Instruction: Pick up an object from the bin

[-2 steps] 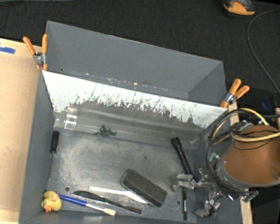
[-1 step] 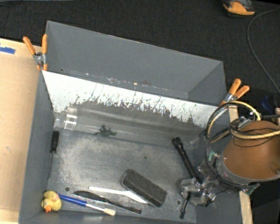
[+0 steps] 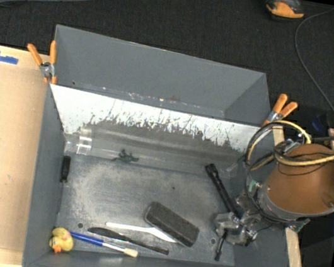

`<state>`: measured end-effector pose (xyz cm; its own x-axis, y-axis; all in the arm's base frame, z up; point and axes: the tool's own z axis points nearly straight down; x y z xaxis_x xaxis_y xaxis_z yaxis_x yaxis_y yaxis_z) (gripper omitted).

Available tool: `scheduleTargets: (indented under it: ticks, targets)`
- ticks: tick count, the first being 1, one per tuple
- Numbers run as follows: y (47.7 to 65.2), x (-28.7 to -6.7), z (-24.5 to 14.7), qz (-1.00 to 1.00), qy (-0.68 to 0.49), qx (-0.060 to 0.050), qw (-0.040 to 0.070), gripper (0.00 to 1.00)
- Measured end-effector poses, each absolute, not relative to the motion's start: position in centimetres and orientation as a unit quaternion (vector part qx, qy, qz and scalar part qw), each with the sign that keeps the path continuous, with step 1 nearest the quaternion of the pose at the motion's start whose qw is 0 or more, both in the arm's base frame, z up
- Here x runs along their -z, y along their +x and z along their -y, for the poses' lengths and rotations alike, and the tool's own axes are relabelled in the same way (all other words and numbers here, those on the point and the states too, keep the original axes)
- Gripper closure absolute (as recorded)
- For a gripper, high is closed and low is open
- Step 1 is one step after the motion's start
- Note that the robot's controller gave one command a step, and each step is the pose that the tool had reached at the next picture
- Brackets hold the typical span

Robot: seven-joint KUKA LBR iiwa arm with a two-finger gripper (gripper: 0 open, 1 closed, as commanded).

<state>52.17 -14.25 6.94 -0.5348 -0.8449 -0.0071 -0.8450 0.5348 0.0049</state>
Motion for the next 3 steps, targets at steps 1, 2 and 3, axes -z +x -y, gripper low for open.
scheduleTargets:
  ticks: [1, 2, 3]
  targets:
    - [52.2, -7.0, 14.2, -0.876, -0.482, -0.004, 0.002, 1.00]
    - [51.9, -9.1, 14.1, -0.877, -0.481, -0.008, -0.001, 1.00]
    - [51.9, -14.3, 14.0, -0.877, -0.480, -0.009, -0.001, 1.00]
